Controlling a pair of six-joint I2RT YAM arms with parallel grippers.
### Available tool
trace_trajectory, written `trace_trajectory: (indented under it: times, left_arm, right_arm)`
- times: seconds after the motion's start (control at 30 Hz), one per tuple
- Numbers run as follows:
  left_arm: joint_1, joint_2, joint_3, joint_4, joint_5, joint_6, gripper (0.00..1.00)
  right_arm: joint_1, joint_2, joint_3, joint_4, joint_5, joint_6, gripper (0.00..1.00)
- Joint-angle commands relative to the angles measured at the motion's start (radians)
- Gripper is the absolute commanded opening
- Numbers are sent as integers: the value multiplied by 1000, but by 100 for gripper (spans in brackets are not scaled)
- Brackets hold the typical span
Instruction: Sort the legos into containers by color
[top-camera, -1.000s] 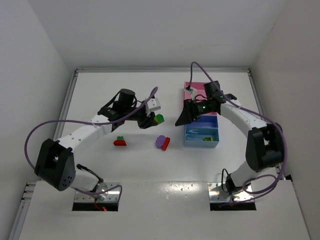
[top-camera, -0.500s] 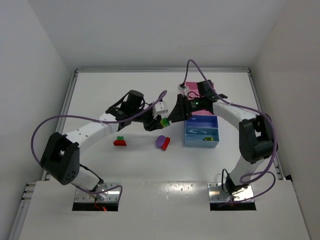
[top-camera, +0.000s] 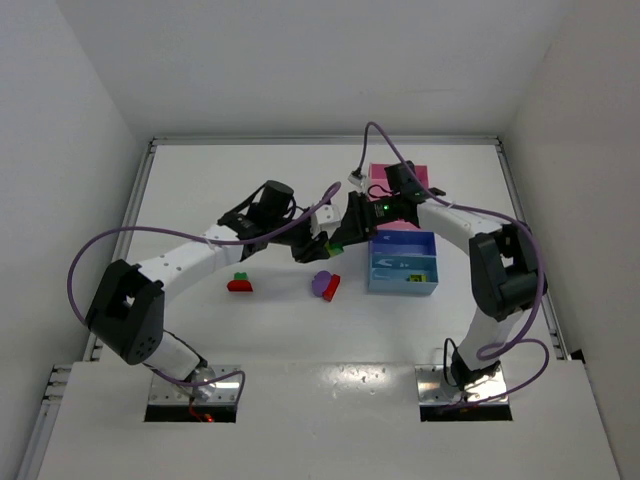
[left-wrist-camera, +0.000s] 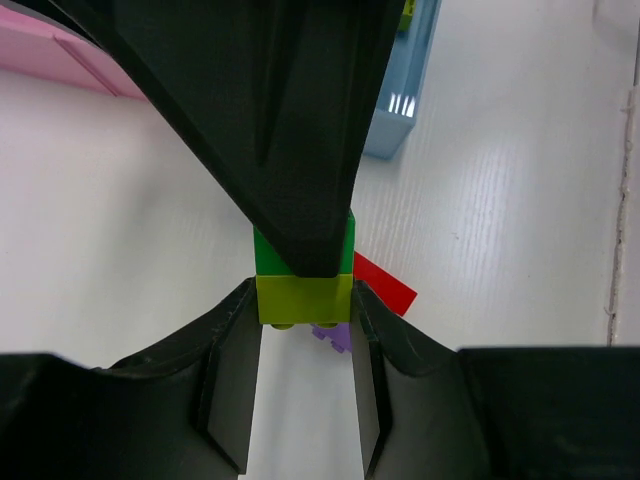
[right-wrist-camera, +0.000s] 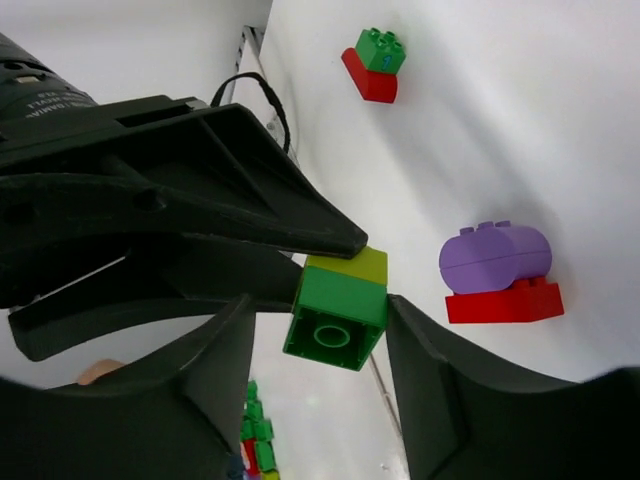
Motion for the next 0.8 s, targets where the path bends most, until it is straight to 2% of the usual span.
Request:
trace_trajectory:
  times: [0.0,0.07,0.2,0.3,0.5,0.77]
  left_arm:
    - [-14,0,45,35,5,5,18]
    - [-14,0,45,35,5,5,18]
    - [-14,9,36,35,-29,14,18]
    - [-14,0,17,35,-38,23,18]
    - [-14,-40,-73,35,-69,46,18]
    - [6,-72,-115,35,-69,56,18]
  right_arm:
    - [7,8,52,18,-2,11,50]
    - [7,8,52,7,7,11,43]
    - [7,8,52,-22,39,-19,22]
    - [7,8,62,-56,59,-42,12]
    - [-63,-44,167,-189,114,-134,6]
    - [-158,-98,279,-219,223,-172,4]
